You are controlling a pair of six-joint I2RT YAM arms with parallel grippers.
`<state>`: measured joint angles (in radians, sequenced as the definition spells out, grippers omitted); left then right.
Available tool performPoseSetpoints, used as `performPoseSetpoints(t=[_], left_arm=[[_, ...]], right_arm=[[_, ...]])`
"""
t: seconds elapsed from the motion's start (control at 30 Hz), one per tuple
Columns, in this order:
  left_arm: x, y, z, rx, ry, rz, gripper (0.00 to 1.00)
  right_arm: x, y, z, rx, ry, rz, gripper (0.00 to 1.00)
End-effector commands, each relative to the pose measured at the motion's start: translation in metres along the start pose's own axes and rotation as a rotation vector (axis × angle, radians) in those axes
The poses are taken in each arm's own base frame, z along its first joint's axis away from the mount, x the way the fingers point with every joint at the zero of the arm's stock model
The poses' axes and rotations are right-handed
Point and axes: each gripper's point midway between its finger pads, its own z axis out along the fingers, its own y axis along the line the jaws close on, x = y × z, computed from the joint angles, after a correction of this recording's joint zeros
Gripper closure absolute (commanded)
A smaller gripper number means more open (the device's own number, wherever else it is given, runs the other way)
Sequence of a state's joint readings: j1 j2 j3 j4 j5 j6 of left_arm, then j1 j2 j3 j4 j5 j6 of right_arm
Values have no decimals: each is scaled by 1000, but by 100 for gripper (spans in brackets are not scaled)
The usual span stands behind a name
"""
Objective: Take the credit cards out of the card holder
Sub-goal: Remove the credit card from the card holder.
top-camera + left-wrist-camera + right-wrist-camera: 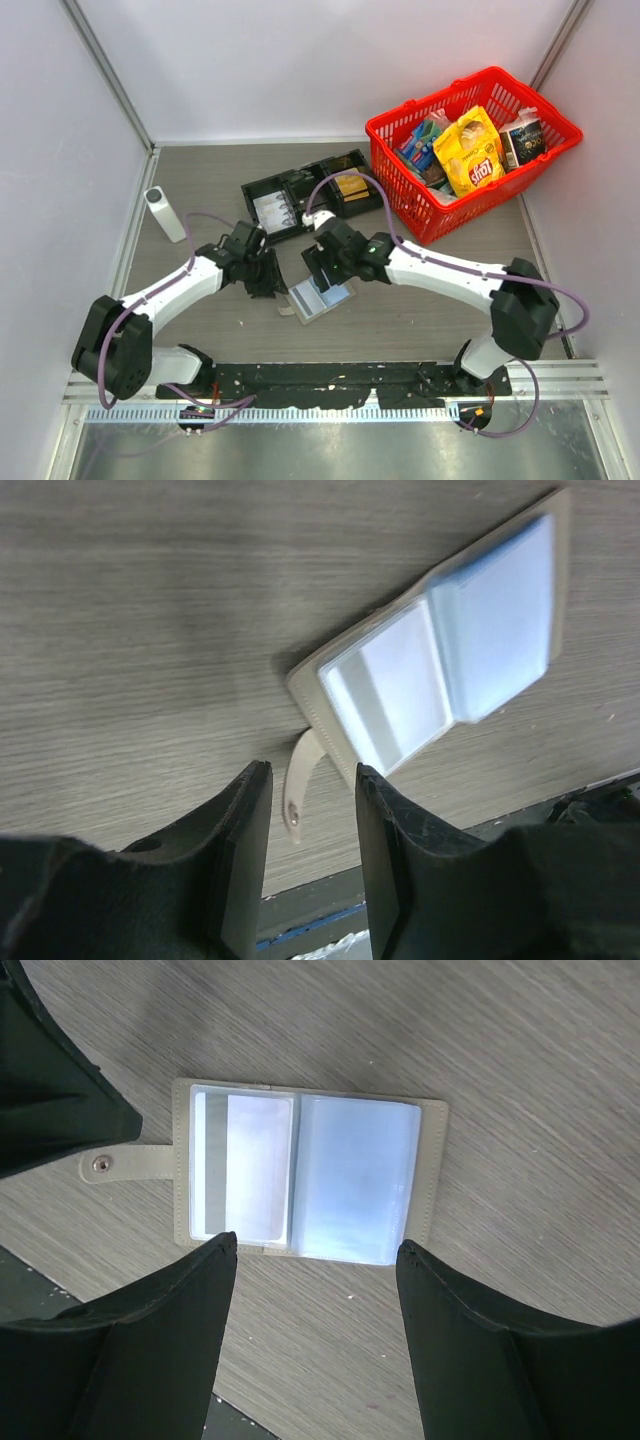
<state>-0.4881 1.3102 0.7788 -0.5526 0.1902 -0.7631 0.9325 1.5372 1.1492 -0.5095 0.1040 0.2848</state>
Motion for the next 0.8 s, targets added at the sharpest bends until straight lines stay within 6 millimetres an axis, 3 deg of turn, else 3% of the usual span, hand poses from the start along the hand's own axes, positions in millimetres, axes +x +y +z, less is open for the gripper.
performPoseSetpoints(t=[0.0,0.2,0.47,0.57,0.77], left_arm=[[3,-12,3,87,-28,-42,59],[26,-2,15,89,40,-49,65],[45,12,22,80,84,-58,81],[48,16,24,74,90,-57,89],[46,30,25,7,64,-43,92]], right_arm=[[-26,13,4,51,-73,-13,31],[-6,41,35,58,14,-80,33],[17,74,57,67,86,-161,34],[21,76,62,72,97,-147,35],[26,74,65,61,105,-108,35]])
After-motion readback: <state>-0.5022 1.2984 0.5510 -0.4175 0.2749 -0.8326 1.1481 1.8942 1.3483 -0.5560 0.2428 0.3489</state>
